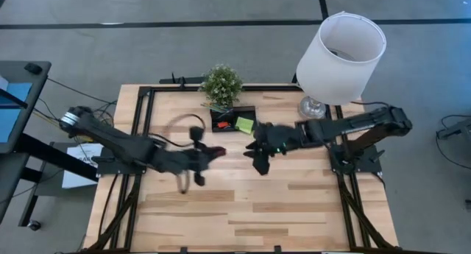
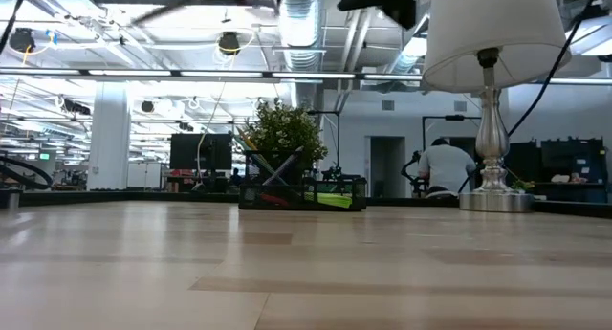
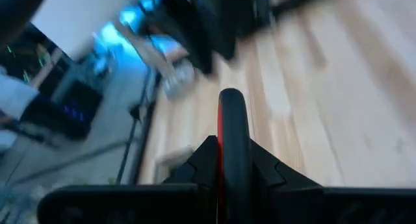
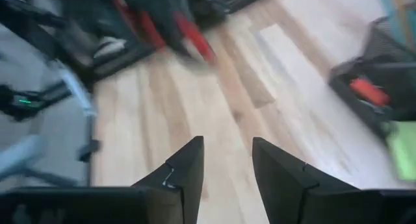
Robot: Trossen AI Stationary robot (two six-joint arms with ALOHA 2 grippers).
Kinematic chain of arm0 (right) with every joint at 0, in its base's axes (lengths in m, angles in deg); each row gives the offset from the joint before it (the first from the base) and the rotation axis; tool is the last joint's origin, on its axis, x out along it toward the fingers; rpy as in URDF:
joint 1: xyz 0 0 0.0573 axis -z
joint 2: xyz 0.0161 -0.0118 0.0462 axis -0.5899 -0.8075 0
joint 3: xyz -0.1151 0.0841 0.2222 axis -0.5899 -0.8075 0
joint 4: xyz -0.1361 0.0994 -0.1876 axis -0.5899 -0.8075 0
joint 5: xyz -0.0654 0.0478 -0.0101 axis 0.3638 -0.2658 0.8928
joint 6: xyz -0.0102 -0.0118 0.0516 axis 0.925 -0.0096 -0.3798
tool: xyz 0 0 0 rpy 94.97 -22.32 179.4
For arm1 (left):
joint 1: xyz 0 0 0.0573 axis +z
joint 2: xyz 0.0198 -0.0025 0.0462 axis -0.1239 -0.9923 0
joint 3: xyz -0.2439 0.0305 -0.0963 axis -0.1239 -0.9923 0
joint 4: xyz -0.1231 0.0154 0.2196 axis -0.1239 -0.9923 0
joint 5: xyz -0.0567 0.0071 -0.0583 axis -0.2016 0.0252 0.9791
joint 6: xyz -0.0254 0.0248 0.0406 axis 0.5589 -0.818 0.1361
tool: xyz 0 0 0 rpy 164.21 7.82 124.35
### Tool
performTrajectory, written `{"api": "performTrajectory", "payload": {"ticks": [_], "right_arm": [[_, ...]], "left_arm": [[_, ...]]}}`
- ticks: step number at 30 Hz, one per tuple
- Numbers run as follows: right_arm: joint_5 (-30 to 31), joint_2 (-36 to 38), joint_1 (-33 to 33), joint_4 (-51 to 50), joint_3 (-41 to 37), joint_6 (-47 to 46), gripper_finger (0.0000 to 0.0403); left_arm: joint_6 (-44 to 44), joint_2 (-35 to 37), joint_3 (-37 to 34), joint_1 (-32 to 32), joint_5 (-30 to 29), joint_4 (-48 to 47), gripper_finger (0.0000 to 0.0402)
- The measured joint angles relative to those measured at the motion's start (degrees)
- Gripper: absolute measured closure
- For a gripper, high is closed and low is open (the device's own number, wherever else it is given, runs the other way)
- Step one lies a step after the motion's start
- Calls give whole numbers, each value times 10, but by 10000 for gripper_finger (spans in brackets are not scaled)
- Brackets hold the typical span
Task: Pick and place office supplies into organizer
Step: Put the black scissors into the black organizer
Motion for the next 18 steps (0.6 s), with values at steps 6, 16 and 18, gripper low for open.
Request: {"api": "performTrajectory", "payload": {"ticks": [6,16,18], "right_arm": [[161,-18,-114,-5,0,-34,280],[269,-94,-230,69,-1,-75,280],[282,-110,-241,93,-1,-75,280]], "left_arm": [[-30,154,0,-16,60,50,378],[-142,337,-170,57,223,244,378],[-163,355,-234,89,261,329,378]]}}
